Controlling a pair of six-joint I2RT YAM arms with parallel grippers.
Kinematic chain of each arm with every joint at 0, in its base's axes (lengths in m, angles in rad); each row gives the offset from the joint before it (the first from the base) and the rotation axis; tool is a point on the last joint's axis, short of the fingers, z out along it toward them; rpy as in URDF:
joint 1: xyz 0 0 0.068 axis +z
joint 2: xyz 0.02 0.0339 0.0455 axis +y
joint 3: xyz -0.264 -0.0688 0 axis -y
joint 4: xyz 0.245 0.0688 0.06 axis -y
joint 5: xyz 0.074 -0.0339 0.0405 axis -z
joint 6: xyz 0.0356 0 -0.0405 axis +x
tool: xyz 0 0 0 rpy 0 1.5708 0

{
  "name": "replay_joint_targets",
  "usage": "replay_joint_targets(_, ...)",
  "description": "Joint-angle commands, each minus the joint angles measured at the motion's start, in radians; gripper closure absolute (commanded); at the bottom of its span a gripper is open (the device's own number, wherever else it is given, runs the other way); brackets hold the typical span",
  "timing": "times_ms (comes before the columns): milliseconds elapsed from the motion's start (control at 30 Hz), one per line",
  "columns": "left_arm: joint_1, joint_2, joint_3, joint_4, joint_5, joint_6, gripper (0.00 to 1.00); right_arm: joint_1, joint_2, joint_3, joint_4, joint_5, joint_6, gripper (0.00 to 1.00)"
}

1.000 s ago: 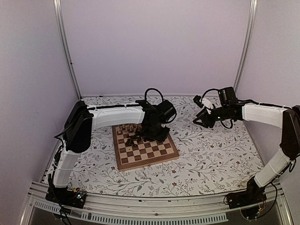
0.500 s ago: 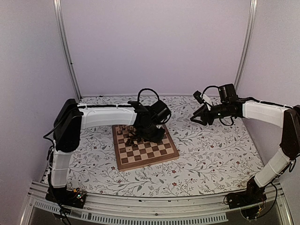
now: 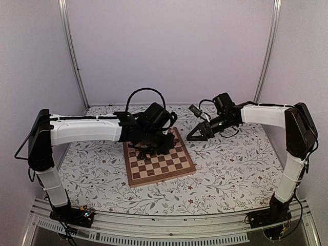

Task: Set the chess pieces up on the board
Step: Pick up the chess piece from the chessboard.

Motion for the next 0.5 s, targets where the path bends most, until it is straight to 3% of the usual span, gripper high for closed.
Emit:
replay_joint_targets(0,-0.021,-0.006,-0.003,0.045,0.003,-0.009,1.00,0.031,0.040,0.062,-0.048,-0.094,0.040,0.45)
replay_joint_targets(467,-0.065,0.000,0.043,0.040,0.013,-0.013,1.00,0.047,0.098,0.085,-0.051,-0.075,0.078,0.45)
